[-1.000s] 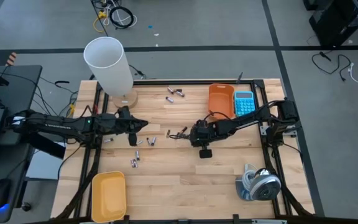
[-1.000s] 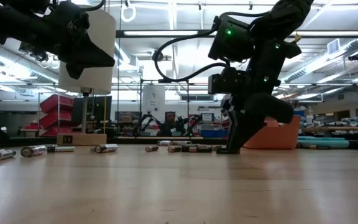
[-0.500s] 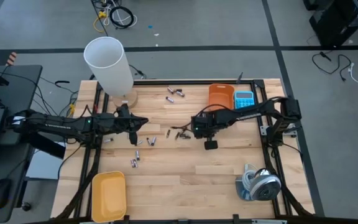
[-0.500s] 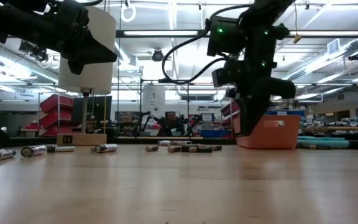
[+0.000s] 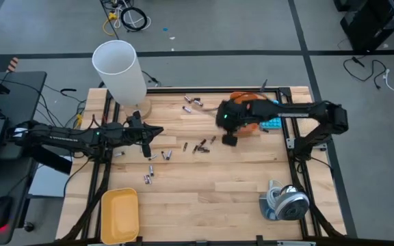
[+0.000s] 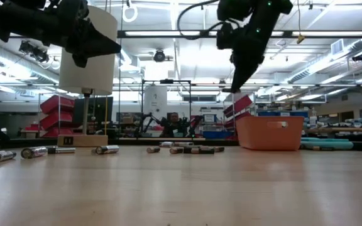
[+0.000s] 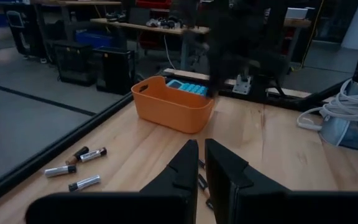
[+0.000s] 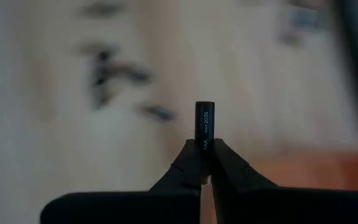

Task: Sort batteries
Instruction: Put the black battery into the orange bin

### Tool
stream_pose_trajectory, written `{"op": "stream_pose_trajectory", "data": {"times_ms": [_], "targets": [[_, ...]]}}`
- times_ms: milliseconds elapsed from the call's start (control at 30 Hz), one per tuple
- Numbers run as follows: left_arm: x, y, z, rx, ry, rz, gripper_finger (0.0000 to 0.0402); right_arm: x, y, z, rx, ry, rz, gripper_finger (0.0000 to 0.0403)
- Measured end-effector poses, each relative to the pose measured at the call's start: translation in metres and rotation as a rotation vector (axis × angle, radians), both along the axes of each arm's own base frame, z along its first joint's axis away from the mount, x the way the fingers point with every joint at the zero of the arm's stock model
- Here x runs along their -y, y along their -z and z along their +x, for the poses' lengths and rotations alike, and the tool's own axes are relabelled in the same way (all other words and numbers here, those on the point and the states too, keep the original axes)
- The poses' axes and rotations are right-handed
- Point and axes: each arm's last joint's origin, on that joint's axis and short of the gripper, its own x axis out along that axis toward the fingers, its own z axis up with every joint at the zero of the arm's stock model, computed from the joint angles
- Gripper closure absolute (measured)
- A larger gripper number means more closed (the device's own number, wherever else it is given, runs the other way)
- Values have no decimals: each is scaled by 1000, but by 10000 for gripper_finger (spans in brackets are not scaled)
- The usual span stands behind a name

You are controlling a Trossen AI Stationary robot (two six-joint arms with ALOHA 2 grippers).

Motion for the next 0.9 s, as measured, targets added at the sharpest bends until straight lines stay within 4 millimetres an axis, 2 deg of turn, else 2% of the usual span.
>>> {"op": "stream_pose_trajectory", "data": {"times_ms": [133,367,600,900], "targets": [[0,-1,0,6,1,6,371,19,-11,-19,29,312,-33,396],[0,-2,0,23,0,1,371,49,-9,-35,26,535,-33,396],[0,-2,0,30,-2,-14,371,71,26,-39,-16,806,17,396],[0,-2,0,40,4,-55,371,80,65,-25,-145,814,26,396]]}}
